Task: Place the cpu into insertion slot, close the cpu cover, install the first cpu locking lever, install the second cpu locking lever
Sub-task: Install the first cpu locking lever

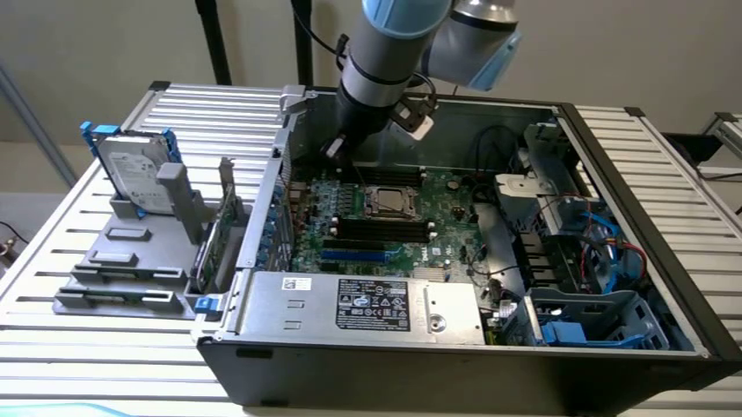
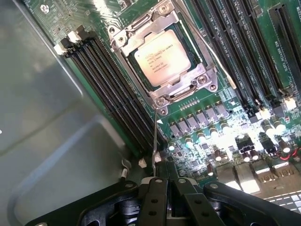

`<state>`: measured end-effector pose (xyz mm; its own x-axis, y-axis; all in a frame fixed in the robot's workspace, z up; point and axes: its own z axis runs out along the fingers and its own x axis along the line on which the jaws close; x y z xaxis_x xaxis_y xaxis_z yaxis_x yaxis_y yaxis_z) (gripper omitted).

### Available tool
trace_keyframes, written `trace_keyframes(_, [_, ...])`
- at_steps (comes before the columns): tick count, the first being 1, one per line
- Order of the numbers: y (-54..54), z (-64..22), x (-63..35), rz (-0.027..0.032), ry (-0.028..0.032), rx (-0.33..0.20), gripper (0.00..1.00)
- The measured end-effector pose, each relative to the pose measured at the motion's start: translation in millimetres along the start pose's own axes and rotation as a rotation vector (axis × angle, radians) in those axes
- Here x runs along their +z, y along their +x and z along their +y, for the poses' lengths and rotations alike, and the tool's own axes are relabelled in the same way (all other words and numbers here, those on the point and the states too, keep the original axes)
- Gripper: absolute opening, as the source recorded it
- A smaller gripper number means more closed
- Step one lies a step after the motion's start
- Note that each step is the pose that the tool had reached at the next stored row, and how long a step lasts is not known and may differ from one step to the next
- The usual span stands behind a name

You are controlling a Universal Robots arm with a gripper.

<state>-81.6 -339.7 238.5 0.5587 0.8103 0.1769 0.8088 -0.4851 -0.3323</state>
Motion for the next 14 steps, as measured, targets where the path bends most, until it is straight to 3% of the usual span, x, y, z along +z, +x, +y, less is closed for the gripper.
trace_keyframes(3, [-0.7, -1.0, 0.2, 0.0048, 0.0018, 0.017, 0.11])
trace_keyframes(5, [-1.1, -1.7, 0.4, 0.0115, 0.0021, 0.03, 0.11])
trace_keyframes(7, [-1.4, -2.1, 0.5, 0.0253, 0.0053, 0.043, 0.11])
trace_keyframes(10, [-1.8, -2.6, 0.6, 0.0507, 0.0133, 0.062, 0.11])
trace_keyframes(12, [-1.7, -2.5, 0.5, 0.0585, 0.014, 0.072, 0.11])
trace_keyframes(14, [-0.6, -0.9, 0.2, 0.0612, 0.0142, 0.075, 0.11])
